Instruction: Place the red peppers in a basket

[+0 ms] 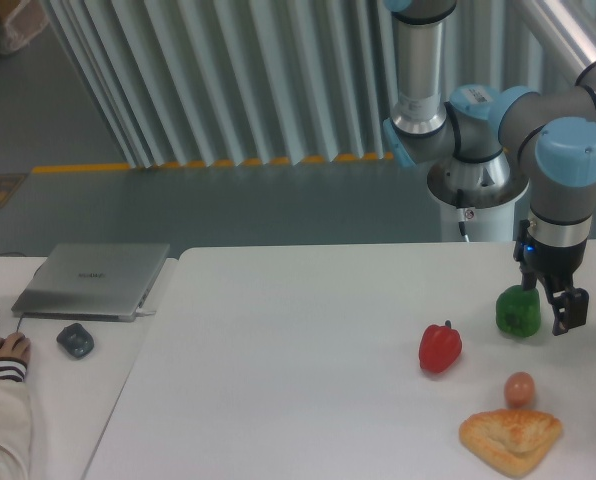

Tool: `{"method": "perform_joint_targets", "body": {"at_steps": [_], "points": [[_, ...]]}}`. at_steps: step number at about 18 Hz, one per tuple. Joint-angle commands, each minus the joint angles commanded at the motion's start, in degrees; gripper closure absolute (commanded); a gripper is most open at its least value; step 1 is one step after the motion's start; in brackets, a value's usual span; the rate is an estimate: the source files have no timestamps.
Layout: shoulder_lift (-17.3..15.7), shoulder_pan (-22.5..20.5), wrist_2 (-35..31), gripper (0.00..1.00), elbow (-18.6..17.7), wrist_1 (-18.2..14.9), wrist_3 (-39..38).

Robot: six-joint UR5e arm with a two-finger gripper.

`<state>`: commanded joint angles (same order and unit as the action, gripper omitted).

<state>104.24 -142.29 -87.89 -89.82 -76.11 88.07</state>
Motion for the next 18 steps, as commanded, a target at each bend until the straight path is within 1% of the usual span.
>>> {"method": "perform_joint_targets", "body": {"at_steps": [5, 6, 8, 10, 13, 16, 17, 18], "points": [[0.17, 0.26, 0.00, 0.00, 0.53, 0.09, -0.88], [0.26, 0.26, 0.09, 0.00, 0.61, 0.17, -2.45], [0.00, 0.26, 0.09, 0.00, -0.26, 0.61, -2.64], [0.00, -0.09, 0.00, 0.00, -0.26, 1.40, -2.20], [-0.09, 0.00, -0.17, 0.00, -0.44, 1.49, -2.11], [-0.79, 0.00, -0.26, 0.00, -2.10, 1.93, -2.20], [-0.88, 0.00, -0.18, 0.00, -2.28, 2.72, -3.07], [-0.97, 0.00, -0.35, 0.00, -2.63, 4.55, -3.25]]}}
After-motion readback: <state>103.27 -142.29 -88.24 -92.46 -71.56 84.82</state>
